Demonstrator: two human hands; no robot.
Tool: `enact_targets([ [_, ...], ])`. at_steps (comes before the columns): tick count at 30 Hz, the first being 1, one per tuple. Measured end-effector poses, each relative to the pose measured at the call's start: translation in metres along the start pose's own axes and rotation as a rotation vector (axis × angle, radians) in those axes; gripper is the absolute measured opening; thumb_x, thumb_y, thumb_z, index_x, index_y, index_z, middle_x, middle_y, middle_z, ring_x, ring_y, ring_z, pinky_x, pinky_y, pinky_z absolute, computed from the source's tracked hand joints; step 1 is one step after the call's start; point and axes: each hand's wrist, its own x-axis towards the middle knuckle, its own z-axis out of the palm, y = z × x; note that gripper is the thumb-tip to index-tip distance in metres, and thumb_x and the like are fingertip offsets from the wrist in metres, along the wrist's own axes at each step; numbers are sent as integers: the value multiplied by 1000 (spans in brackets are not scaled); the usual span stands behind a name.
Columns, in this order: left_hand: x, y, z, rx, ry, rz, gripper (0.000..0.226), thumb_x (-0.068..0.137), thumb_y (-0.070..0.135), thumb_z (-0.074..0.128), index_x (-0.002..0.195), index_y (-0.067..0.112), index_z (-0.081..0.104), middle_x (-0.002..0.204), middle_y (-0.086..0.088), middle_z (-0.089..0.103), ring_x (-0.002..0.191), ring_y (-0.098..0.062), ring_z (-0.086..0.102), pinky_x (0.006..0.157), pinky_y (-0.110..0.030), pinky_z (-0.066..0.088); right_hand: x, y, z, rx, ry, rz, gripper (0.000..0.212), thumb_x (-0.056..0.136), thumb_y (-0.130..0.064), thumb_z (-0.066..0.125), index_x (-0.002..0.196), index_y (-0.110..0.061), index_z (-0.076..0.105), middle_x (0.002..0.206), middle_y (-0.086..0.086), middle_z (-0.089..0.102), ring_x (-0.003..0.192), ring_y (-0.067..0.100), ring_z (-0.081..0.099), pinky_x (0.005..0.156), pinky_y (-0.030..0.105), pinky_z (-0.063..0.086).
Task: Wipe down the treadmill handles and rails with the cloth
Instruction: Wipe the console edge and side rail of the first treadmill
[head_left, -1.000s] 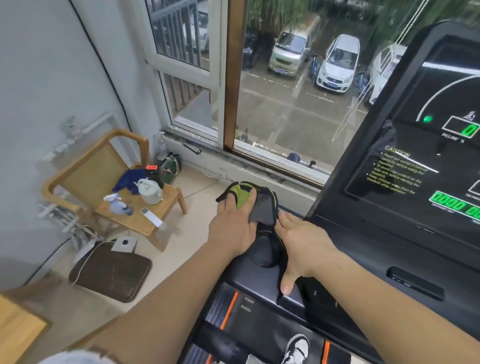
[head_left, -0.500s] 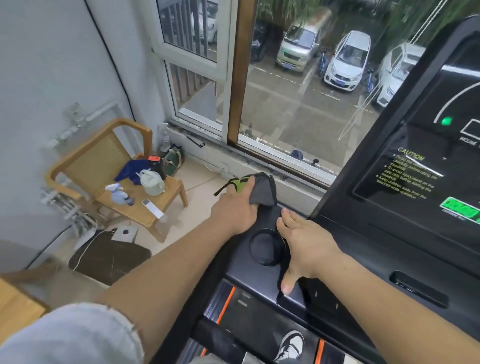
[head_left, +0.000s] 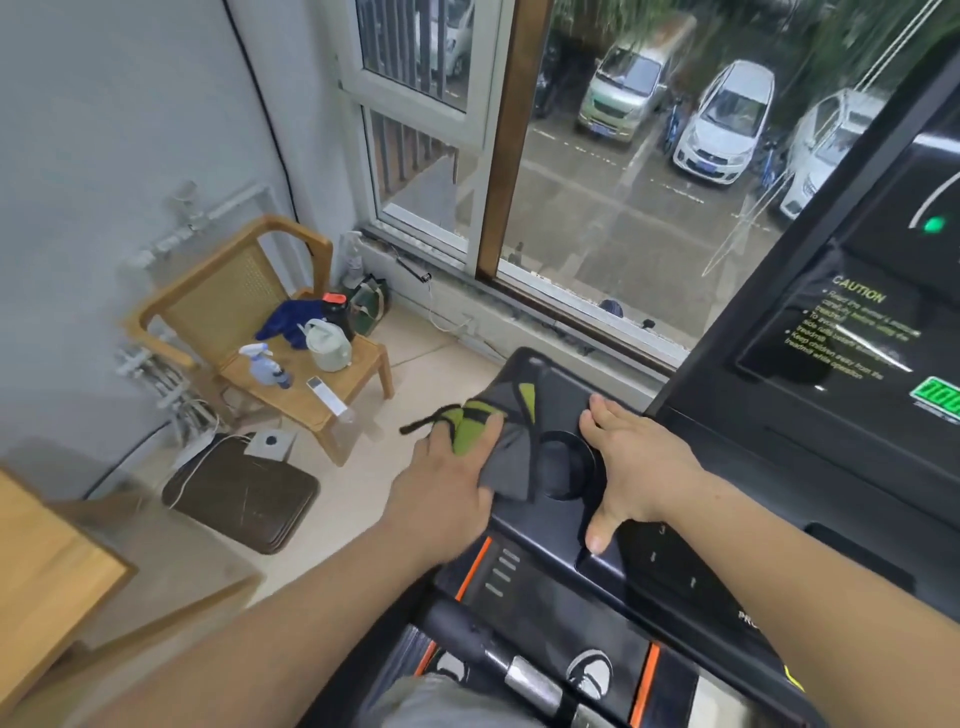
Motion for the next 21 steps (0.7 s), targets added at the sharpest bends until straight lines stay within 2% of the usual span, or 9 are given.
enact_targets([
  [3, 33, 15, 0, -66, 11, -60, 76, 98, 37, 46, 161, 42, 4, 143, -17, 31, 127, -41, 40, 98, -51, 50, -3, 0, 0, 11, 11, 9, 160, 41, -70, 92, 165, -17, 5, 172, 1, -9, 158, 15, -7, 128, 34, 14],
  [5, 22, 20, 6, 16, 58, -58, 76, 95, 36, 50, 161, 38, 11, 147, -15, 32, 134, -40, 36, 103, -52, 48, -5, -1, 0, -37, 40, 11, 157, 43, -72, 90, 165, -16, 8, 172, 1, -3, 158, 17, -5, 128, 36, 6],
  [8, -18, 20, 12, 148, 108, 152, 73, 88, 32, 61, 156, 29, 33, 149, -7, 39, 146, -39, 31, 117, -58, 32, -11, -1, 6, -147, 112, 41, 152, 43, -81, 82, 162, -13, 17, 168, 2, 23, 158, 21, 5, 128, 47, -4],
  [10, -31, 17, 18, 152, 123, 344, 68, 82, 28, 66, 147, 24, 48, 147, -2, 48, 147, -31, 35, 120, -61, 27, -16, 4, 16, -129, 206, 62, 139, 39, -85, 78, 150, -14, 35, 150, -4, 46, 152, 20, 23, 128, 45, -3],
  [12, -24, 23, 19, 180, 143, 470, 56, 81, 30, 62, 136, 20, 59, 137, -1, 56, 141, -26, 44, 121, -60, 27, -22, 11, 25, -66, 242, 73, 138, 39, -88, 75, 149, -15, 38, 150, -7, 46, 153, 17, 20, 128, 43, -4],
  [14, -5, 43, 13, 243, 149, 525, 37, 86, 33, 50, 115, 18, 67, 117, -2, 64, 124, -27, 55, 116, -55, 32, -26, 18, 32, -30, 233, 72, 148, 45, -92, 70, 161, -13, 22, 164, -6, 32, 158, 14, 5, 128, 45, -7],
  [16, 12, 76, -2, 353, 43, 472, 36, 92, 35, 39, 103, 16, 67, 105, -4, 65, 109, -28, 57, 102, -51, 35, -26, 21, 36, -9, 239, 57, 149, 48, -93, 67, 163, -13, 15, 167, -5, 28, 158, 13, -2, 127, 46, -9],
  [19, 28, 117, -15, 381, -88, 266, 30, 99, 37, 41, 92, 18, 63, 96, -4, 68, 95, -28, 61, 79, -42, 33, -26, 26, 37, 32, 218, 32, 149, 50, -91, 69, 164, -14, 11, 168, -5, 24, 158, 13, -5, 127, 47, -11],
  [21, 39, 126, -14, 226, -119, 106, 31, 102, 33, 40, 89, 17, 62, 96, -6, 70, 88, -28, 64, 72, -38, 34, -26, 28, 37, 69, 210, 25, 153, 50, -90, 71, 164, -14, 3, 170, -4, 17, 157, 11, -8, 126, 46, -12],
])
